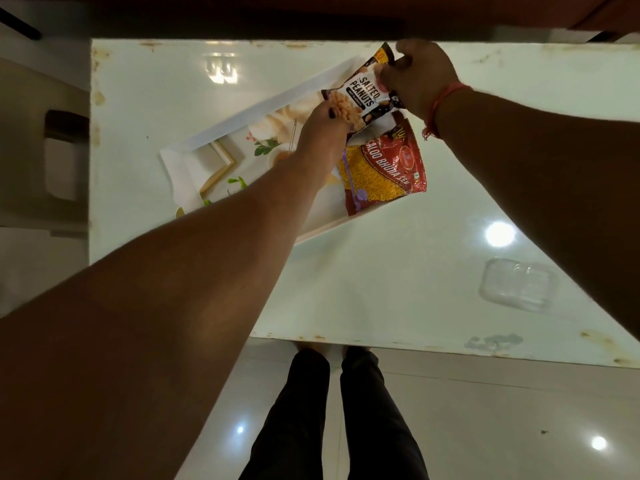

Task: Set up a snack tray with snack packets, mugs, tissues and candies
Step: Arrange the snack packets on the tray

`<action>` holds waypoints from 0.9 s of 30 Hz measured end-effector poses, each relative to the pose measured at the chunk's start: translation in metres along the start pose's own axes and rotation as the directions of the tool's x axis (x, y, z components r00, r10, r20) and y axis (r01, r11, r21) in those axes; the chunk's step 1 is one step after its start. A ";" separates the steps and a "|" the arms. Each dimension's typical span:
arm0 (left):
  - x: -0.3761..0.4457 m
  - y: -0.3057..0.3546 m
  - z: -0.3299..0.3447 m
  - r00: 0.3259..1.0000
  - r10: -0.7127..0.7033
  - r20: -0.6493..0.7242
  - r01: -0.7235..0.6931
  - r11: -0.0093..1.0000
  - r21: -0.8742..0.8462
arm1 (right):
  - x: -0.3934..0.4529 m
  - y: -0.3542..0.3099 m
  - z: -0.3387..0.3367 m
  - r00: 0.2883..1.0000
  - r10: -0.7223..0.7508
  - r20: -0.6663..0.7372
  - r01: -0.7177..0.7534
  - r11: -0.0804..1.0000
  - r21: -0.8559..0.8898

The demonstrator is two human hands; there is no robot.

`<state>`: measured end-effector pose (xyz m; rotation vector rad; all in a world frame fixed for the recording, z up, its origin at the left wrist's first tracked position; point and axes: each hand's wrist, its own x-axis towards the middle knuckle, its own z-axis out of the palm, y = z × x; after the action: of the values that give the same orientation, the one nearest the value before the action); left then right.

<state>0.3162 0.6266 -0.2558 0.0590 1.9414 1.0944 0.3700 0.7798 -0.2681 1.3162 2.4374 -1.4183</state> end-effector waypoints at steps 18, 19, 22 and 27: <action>-0.032 -0.045 0.035 0.983 -0.157 -0.095 0.159 0.987 0.011 | -0.056 0.051 -0.003 0.992 -0.005 -0.125 -0.020 0.980 -0.199; -0.029 -0.046 0.035 0.984 -0.154 -0.086 0.154 0.988 -0.007 | -0.053 0.049 -0.003 0.991 -0.012 -0.133 -0.015 0.981 -0.195; -0.030 -0.049 0.036 0.989 -0.144 -0.017 0.143 0.988 -0.062 | -0.051 0.046 -0.003 0.987 -0.016 -0.160 -0.013 0.983 -0.182; -0.029 -0.058 0.034 0.988 -0.154 0.025 0.155 0.985 -0.079 | -0.055 0.050 0.000 0.981 0.009 -0.193 -0.043 0.984 -0.174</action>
<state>0.3784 0.6019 -0.2853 -0.1233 1.8499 1.0638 0.4393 0.7555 -0.2810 1.4994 2.5815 -1.0837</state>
